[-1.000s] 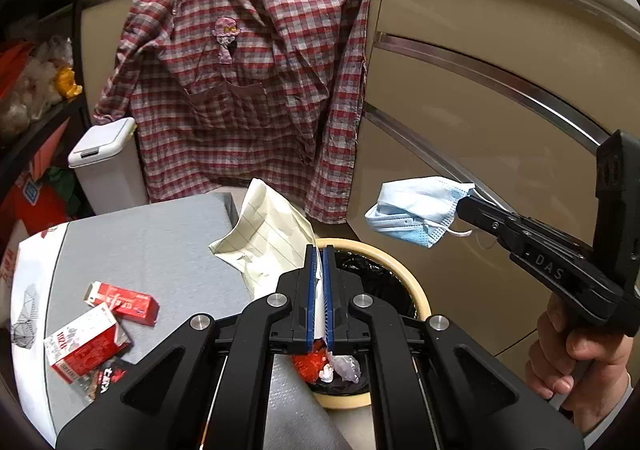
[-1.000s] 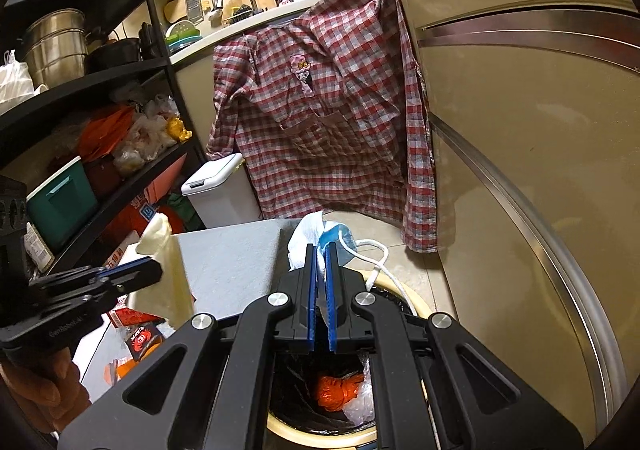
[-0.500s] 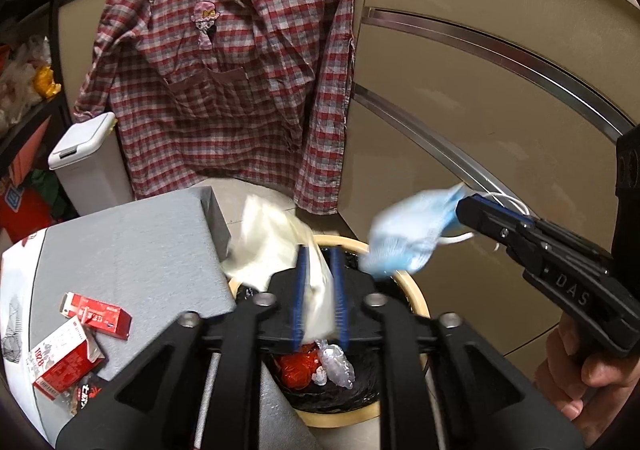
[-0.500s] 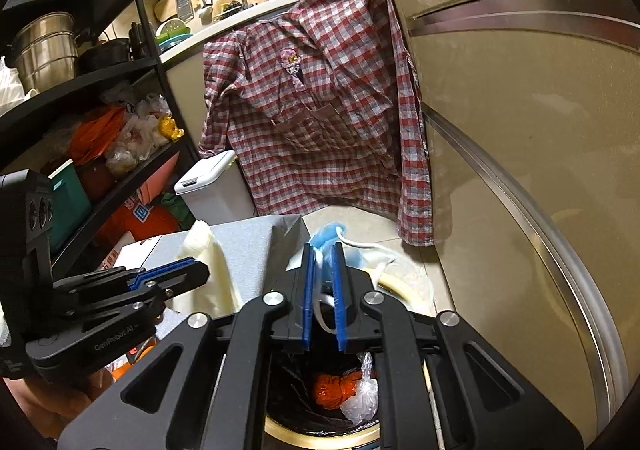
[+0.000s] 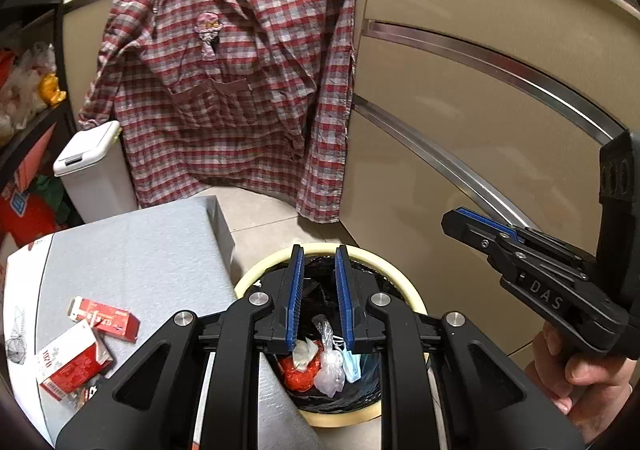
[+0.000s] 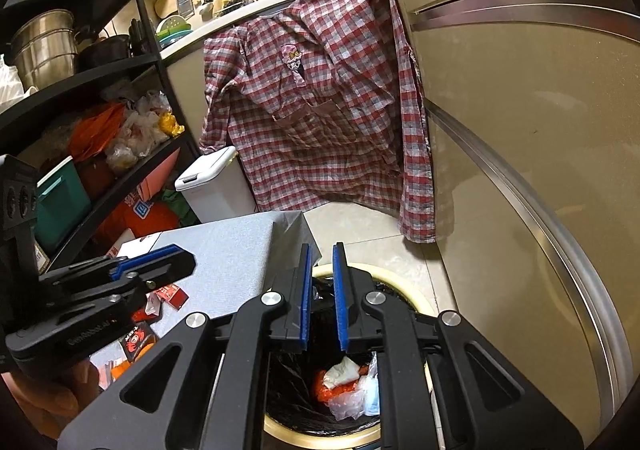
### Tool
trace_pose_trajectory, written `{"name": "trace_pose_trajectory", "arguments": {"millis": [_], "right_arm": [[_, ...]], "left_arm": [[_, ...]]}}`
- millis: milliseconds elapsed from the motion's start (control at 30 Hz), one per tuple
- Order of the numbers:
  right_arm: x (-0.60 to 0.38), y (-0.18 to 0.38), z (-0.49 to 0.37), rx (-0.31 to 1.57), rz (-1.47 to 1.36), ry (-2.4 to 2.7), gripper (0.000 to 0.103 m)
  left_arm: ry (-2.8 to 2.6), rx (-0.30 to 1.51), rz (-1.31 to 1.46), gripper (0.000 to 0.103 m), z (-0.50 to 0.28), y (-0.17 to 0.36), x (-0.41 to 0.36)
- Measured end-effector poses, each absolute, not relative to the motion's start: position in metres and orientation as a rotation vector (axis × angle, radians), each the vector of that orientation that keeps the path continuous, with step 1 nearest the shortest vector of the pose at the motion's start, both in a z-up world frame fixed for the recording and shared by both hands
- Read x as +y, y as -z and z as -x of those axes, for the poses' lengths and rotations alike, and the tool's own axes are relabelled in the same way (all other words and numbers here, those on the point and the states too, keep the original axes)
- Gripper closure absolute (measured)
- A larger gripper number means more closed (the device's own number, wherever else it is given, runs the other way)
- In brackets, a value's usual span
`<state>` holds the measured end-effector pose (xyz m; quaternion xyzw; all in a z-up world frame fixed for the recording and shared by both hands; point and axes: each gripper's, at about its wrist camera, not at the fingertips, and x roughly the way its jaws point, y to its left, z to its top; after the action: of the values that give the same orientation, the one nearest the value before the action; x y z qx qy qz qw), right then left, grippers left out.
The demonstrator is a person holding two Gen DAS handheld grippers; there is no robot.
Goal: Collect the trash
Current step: 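Open both tools to drop the paper and face mask into the bin, then move the left tool to the white-and-red milk carton while the right tool reaches the black packet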
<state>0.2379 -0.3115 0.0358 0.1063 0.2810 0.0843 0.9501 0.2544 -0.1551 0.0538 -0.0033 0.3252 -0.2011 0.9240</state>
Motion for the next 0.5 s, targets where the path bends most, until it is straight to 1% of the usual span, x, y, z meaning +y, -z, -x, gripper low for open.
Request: {"name": "trace_pose_trajectory", "arguments": {"millis": [267,500], "right_arm": [[-0.301,-0.036,-0.233,0.563,-0.220,-0.188,0.090],[-0.274,-0.042,-0.227,0.545,-0.193,-0.230,0.090]], "left_arm": [[0.365,0.630,0.005,0.086,-0.229,-0.070,-0.111],[0.295,0.590,-0.032,0.086,-0.202,-0.091,-0.031]]}}
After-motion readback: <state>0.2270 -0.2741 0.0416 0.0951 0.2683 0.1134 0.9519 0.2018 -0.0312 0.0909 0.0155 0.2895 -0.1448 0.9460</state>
